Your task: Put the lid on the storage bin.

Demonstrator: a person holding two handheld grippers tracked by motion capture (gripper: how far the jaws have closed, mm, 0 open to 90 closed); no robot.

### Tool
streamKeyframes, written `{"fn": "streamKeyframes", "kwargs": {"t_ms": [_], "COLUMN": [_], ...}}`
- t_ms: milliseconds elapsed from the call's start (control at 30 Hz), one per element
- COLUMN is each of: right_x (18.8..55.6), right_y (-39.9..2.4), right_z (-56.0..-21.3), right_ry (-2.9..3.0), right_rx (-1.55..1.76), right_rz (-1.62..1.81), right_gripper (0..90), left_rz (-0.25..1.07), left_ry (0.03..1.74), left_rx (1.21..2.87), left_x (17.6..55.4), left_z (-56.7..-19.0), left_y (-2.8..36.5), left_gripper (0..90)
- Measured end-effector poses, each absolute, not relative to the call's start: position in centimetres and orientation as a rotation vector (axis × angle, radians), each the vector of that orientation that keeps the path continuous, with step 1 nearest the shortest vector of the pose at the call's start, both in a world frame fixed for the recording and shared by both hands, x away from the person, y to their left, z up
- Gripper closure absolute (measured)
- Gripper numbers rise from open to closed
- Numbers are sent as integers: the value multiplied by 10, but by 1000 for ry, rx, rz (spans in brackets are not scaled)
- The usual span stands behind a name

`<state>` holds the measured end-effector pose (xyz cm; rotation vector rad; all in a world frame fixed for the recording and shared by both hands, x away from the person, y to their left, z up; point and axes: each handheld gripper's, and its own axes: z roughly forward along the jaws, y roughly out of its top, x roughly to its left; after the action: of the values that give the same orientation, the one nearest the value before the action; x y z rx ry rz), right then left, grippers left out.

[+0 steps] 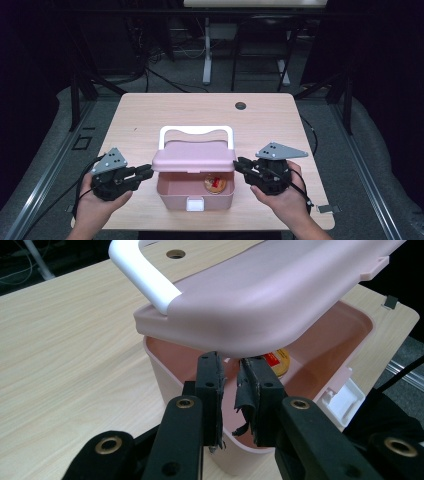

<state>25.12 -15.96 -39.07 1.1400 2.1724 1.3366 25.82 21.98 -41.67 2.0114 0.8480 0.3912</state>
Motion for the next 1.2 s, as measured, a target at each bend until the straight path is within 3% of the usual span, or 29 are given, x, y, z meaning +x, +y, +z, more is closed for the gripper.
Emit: {"fn": "streamKeyframes", "kwargs": {"t_ms": [1200], "right_x": [255], "right_y": [-166], "right_z": [-399], "right_ry": [2157], "right_rx": [1182], "right_rz": [1331], "right_gripper": [772], "left_rz": [350], "left_ry": [847], "left_rx": [2021], "left_x": [244], "left_z": [-445], "left_y": [219], "left_gripper": [787]}}
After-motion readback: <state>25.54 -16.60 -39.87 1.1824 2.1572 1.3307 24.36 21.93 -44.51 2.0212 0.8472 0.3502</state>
